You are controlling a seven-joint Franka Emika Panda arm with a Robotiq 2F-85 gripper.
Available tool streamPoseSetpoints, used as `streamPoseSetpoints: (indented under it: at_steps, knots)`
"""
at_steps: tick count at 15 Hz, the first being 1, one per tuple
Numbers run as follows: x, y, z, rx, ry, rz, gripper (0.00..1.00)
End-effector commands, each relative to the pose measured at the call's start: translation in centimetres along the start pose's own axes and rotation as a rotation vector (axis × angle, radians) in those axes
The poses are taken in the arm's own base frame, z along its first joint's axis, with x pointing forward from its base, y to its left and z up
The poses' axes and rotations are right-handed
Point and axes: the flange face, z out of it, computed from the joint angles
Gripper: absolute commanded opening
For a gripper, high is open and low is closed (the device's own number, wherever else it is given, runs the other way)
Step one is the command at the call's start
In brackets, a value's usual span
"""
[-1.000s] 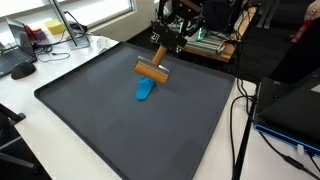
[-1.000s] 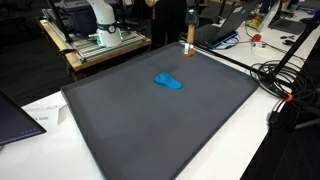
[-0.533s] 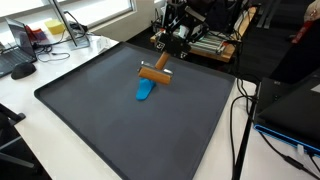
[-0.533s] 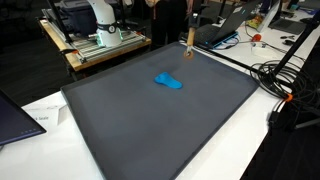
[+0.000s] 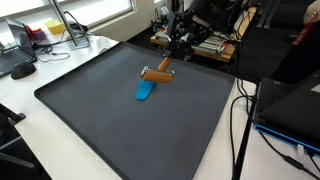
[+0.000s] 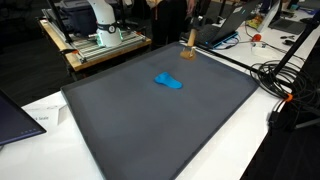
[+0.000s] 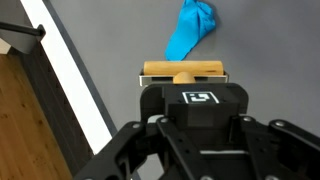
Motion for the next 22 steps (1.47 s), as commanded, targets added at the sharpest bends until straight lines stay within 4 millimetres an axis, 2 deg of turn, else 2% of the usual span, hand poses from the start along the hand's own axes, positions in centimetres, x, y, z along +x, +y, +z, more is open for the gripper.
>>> streamPoseSetpoints:
  at_steps: [1,6,7,15,16,22]
  knots:
    - [2.1,0.1,-0.9,-0.013,-0.028,-0.106,0.22]
    - [3.7,-0.6,-1.1,-0.004,-0.040,-0.214,0.22]
    - [3.0,-1.1,-0.4,0.009,-0.026,-0.172,0.47]
    - [3.6,-1.2,-0.4,0.012,-0.027,-0.196,0.47]
    - [3.6,-1.2,-0.4,0.012,-0.027,-0.197,0.22]
    - [5.2,0.1,-0.9,0.032,-0.013,-0.278,0.22]
